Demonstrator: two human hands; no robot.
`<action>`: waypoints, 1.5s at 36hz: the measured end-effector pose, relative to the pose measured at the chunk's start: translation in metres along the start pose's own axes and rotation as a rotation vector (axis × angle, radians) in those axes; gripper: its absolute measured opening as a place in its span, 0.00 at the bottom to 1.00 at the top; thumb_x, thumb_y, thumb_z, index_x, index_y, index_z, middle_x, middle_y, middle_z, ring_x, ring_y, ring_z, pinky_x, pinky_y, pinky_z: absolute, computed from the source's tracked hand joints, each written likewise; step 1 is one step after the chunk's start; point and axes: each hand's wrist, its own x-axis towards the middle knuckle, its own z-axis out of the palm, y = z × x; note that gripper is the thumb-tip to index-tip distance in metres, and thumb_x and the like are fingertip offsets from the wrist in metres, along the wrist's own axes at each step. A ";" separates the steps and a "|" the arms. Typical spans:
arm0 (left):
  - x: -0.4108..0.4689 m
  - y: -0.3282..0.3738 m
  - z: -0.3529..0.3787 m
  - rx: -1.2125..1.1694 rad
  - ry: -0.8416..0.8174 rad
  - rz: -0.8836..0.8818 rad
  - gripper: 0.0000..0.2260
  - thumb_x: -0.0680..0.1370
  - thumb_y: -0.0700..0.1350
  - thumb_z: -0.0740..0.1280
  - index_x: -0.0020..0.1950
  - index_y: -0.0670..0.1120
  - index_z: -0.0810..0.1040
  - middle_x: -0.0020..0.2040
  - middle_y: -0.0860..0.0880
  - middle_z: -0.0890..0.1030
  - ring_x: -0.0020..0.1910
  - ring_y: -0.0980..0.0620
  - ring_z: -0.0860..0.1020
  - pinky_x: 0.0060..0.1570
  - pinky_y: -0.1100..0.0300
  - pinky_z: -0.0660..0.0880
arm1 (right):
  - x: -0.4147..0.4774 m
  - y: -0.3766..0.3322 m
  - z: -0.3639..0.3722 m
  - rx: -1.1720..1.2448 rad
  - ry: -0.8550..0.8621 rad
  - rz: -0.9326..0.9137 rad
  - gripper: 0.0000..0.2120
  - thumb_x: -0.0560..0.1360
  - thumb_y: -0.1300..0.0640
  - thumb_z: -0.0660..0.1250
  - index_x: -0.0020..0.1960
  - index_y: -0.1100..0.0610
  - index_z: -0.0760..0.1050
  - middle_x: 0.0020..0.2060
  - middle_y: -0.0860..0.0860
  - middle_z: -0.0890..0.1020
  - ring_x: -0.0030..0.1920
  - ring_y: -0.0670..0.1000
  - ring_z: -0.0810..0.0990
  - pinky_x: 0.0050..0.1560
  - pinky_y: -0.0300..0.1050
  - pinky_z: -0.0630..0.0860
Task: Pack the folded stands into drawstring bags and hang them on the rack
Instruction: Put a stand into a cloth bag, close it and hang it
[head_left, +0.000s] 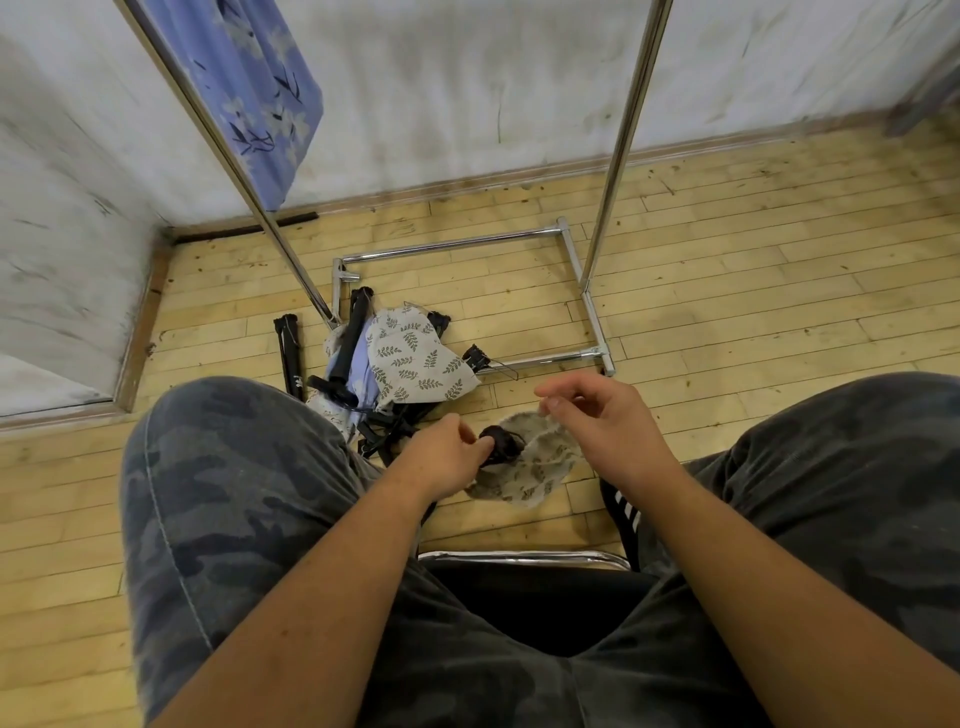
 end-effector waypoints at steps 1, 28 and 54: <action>-0.001 0.002 0.000 -0.020 0.011 0.033 0.15 0.82 0.62 0.63 0.60 0.52 0.73 0.53 0.50 0.82 0.47 0.54 0.79 0.39 0.58 0.70 | 0.000 -0.001 0.001 -0.011 -0.004 -0.004 0.12 0.81 0.61 0.69 0.50 0.44 0.84 0.47 0.54 0.85 0.51 0.55 0.84 0.55 0.55 0.83; -0.007 0.012 0.009 -0.232 0.109 0.085 0.11 0.80 0.52 0.70 0.58 0.54 0.71 0.45 0.51 0.81 0.37 0.57 0.78 0.30 0.64 0.69 | -0.012 -0.024 0.009 0.161 -0.216 -0.040 0.12 0.84 0.61 0.64 0.61 0.49 0.82 0.54 0.52 0.87 0.60 0.52 0.83 0.68 0.60 0.77; -0.024 0.031 -0.005 -0.688 0.181 0.238 0.11 0.81 0.40 0.67 0.57 0.56 0.76 0.51 0.47 0.82 0.45 0.56 0.85 0.46 0.61 0.74 | 0.000 0.002 0.005 -0.132 -0.039 0.094 0.09 0.81 0.55 0.69 0.58 0.42 0.80 0.49 0.44 0.84 0.48 0.45 0.84 0.43 0.36 0.77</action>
